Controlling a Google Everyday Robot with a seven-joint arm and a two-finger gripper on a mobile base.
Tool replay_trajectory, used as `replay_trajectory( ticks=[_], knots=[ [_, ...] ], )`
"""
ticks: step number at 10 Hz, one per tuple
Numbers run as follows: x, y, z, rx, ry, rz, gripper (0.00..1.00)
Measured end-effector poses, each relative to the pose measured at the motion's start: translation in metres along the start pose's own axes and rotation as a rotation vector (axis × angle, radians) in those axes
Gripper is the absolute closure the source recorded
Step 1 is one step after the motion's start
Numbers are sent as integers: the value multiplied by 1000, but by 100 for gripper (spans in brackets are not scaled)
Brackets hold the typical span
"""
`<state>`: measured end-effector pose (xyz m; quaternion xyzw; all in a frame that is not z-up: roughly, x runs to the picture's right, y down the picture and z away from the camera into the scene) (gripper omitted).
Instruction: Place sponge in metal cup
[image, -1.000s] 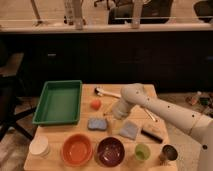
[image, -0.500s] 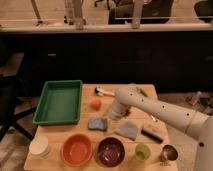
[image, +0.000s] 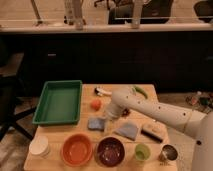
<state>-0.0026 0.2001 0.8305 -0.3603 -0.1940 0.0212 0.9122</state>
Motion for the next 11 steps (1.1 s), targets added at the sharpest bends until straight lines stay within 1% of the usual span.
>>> replay_trajectory(
  ticks=[3, 6, 9, 10, 11],
  knots=[
    [1, 0, 10, -25, 3, 8, 20],
    [5, -1, 18, -59, 2, 14, 20],
    [5, -2, 25, -78, 0, 14, 20],
    [6, -2, 26, -84, 1, 15, 21],
    [7, -3, 27, -86, 1, 16, 25]
  ],
)
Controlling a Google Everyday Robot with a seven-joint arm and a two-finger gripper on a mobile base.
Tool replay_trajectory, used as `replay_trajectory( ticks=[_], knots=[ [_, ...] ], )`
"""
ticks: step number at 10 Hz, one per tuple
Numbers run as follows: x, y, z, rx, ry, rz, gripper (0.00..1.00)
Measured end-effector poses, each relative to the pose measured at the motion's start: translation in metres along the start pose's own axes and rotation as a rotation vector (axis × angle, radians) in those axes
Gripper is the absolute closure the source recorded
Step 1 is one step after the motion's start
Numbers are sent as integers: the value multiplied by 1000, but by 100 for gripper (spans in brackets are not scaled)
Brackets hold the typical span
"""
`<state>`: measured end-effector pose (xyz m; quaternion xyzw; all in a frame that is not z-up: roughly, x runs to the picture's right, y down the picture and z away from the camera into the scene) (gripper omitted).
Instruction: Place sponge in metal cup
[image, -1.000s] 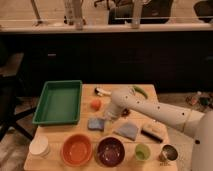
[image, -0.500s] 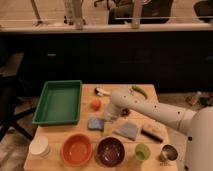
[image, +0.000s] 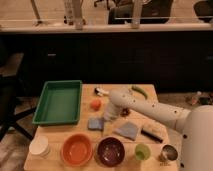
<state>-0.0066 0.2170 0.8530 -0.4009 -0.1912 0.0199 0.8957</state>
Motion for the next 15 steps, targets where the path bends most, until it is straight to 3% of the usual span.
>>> replay_trajectory(
  ticks=[7, 8, 11, 15],
  knots=[
    [3, 2, 1, -4, 4, -8, 95],
    [4, 2, 1, -3, 3, -7, 99],
    [6, 5, -7, 14, -9, -6, 100],
    [4, 4, -45, 86, -15, -14, 100]
  ],
)
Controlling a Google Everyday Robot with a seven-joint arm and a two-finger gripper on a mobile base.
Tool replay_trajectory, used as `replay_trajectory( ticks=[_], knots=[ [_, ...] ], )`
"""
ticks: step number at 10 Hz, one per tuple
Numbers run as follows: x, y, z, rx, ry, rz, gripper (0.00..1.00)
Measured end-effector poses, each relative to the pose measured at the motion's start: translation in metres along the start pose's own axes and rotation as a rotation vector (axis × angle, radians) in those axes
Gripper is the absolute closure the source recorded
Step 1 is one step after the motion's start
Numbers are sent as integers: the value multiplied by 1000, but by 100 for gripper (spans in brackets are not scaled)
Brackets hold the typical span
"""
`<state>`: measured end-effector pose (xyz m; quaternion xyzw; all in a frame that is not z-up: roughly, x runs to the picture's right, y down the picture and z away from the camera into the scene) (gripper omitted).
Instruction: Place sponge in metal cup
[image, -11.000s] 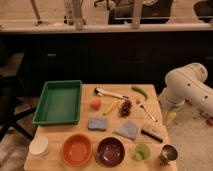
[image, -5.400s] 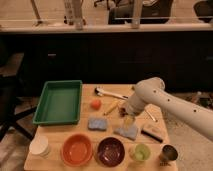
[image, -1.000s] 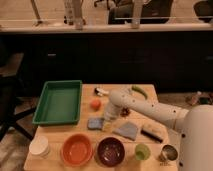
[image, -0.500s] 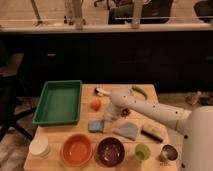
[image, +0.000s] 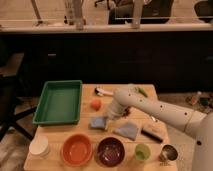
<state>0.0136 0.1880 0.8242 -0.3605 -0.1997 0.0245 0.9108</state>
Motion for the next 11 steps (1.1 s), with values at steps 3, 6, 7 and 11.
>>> replay_trajectory(
  ticks=[3, 6, 7, 11],
  knots=[
    [-3, -1, -28, 46, 7, -15, 100],
    [-4, 3, -57, 89, 17, -32, 100],
    [1, 7, -70, 103, 24, -33, 100],
    [33, 25, -111, 134, 64, -1, 100]
  ],
)
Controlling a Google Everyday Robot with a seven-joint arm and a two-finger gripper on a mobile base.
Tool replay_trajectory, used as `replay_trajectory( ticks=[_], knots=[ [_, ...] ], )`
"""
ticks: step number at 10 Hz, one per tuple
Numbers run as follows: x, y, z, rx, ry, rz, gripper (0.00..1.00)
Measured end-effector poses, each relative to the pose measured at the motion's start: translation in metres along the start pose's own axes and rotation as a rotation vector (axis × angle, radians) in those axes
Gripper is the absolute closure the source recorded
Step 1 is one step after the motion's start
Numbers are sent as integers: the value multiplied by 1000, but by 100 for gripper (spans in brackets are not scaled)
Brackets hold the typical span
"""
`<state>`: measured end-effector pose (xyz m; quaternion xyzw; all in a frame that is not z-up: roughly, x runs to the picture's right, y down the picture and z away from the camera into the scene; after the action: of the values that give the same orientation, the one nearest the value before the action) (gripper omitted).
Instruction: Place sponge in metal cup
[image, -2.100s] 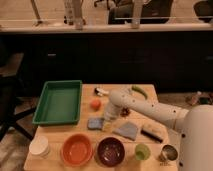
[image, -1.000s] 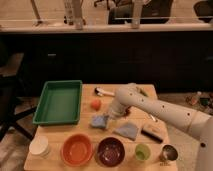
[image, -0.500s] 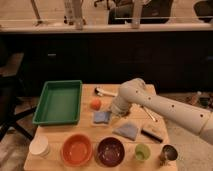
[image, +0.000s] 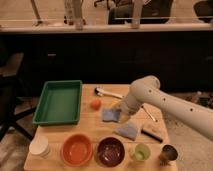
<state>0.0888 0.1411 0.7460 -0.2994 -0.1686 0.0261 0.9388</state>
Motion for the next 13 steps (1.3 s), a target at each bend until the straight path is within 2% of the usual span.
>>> replay_trajectory(
  ticks=[2, 4, 9, 13],
  knots=[
    [16, 8, -15, 1, 25, 24, 100],
    [31, 18, -22, 3, 40, 59, 100],
    [100, 56, -54, 51, 56, 211, 100],
    [102, 58, -55, 54, 55, 217, 100]
  ],
)
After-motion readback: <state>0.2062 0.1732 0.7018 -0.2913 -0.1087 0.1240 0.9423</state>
